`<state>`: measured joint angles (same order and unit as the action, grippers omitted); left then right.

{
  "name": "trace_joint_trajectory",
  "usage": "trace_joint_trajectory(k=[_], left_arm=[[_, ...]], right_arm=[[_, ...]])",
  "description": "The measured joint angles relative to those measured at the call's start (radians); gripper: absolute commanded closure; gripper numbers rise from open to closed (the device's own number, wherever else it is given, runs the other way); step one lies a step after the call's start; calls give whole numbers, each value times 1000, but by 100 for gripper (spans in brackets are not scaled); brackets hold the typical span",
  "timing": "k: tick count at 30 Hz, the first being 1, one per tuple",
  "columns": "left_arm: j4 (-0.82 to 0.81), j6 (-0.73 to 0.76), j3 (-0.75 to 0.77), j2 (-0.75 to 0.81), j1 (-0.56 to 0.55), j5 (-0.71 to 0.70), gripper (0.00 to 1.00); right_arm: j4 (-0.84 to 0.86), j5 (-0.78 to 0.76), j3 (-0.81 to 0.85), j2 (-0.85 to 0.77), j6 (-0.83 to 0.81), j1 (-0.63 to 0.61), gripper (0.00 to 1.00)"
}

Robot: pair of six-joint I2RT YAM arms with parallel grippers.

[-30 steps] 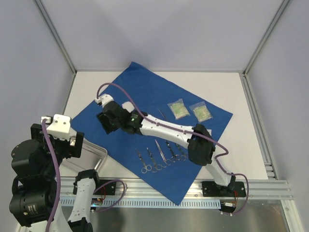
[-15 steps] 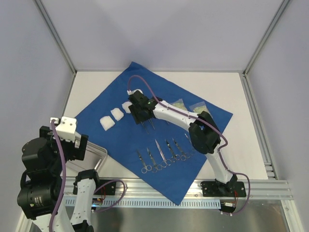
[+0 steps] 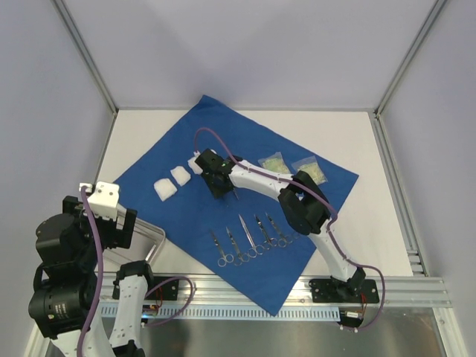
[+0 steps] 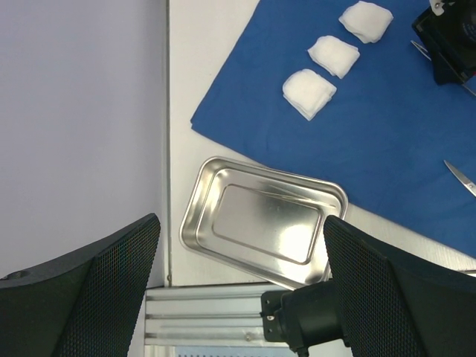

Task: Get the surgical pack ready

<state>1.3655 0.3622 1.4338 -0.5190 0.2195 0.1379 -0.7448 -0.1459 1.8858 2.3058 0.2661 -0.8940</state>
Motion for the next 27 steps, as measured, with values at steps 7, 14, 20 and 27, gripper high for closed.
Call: trace_joint_trajectory(k=[7, 14, 20, 27], left_arm=[[0, 0, 0, 0, 0, 10, 0], [0, -1, 0, 0, 0, 27, 0], [0, -2, 0, 4, 0, 50, 0], [0, -4, -24, 41, 0, 82, 0]], right_arm=[[-1, -1, 0, -2, -2, -2, 100], [-22, -13, 23, -18, -19, -39, 100], [69, 23, 121, -40, -53, -183, 99], [178, 95, 338, 35, -82, -334, 100]])
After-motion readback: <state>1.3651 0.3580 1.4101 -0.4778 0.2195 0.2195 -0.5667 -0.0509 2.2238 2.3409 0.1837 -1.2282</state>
